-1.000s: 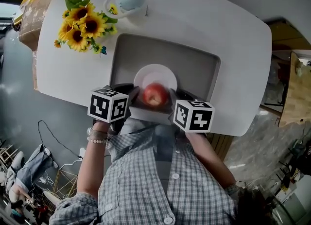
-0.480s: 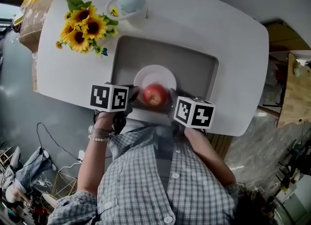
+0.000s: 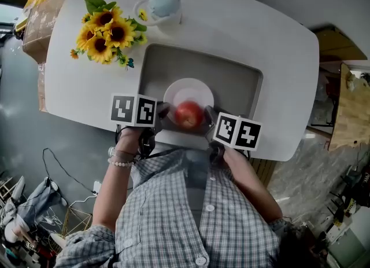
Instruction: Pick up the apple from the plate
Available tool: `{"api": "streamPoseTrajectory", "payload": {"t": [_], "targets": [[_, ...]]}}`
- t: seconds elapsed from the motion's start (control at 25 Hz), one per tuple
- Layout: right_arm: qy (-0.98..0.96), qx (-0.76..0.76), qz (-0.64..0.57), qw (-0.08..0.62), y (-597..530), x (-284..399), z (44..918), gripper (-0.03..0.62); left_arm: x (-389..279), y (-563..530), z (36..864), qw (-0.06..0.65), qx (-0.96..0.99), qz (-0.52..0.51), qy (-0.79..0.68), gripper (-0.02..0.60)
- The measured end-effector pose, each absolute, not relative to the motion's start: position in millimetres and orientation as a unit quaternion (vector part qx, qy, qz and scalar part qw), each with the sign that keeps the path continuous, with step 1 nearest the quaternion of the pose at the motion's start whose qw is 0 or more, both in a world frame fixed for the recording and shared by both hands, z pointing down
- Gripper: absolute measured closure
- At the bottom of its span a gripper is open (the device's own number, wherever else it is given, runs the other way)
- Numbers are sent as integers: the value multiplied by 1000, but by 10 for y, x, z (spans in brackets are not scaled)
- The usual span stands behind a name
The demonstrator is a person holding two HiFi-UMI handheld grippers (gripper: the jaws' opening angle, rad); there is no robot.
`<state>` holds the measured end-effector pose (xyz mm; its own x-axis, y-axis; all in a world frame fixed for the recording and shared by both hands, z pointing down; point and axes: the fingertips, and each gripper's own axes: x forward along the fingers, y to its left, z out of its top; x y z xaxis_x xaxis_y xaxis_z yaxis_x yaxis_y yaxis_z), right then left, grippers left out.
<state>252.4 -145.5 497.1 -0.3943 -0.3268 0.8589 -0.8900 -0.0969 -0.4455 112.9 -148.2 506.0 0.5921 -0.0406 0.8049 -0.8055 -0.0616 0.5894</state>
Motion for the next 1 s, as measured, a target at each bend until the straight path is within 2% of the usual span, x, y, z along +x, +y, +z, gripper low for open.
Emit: {"api": "streamPoseTrajectory", "payload": {"t": [0.52,1.0], "targets": [[-629,486,554,246,-1635,2197,4886,528,796,-1612,4967,621,653,279,-331,535],[-654,462,541,256,-1809,1574,4802,528,179,-1686,4891,626,644,249,-363,535]]}}
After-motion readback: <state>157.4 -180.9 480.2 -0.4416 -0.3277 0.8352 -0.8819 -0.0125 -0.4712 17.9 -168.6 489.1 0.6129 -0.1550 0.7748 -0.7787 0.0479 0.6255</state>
